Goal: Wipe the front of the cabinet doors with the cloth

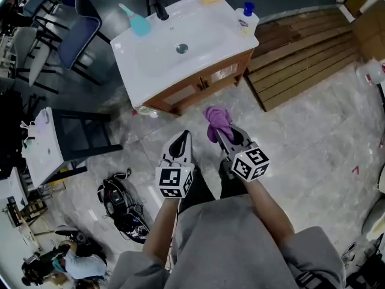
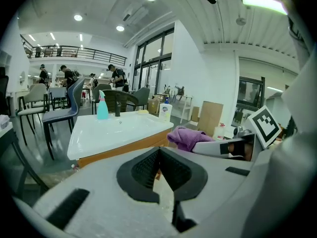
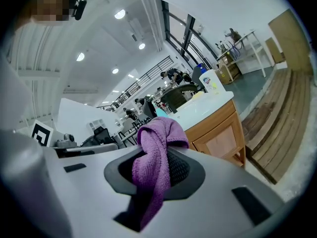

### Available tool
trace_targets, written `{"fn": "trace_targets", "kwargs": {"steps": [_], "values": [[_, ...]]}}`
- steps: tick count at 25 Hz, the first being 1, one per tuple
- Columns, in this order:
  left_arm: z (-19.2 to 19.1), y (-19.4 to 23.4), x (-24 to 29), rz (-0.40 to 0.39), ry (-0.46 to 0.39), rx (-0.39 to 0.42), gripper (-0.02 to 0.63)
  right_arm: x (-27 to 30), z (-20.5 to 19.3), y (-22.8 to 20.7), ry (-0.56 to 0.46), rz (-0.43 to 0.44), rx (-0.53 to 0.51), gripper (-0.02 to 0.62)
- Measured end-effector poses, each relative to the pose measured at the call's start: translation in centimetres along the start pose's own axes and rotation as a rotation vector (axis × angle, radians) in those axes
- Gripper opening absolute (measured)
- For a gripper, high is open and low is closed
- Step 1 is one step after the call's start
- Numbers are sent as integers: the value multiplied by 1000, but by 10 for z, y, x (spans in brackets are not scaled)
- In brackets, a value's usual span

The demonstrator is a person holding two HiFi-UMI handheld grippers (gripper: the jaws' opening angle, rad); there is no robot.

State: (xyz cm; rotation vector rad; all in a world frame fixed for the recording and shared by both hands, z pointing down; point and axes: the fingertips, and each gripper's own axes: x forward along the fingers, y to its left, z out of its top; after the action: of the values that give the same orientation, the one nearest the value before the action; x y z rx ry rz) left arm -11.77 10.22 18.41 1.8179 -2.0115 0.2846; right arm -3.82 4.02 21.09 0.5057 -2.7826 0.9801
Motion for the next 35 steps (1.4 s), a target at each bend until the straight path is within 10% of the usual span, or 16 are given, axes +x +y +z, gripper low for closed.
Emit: {"fn": "trace_targets", "kwargs": {"steps": [35], "values": [[-105,85,120,-176,203,220,8,120,-112,-103,-143,-250,275,69]]}}
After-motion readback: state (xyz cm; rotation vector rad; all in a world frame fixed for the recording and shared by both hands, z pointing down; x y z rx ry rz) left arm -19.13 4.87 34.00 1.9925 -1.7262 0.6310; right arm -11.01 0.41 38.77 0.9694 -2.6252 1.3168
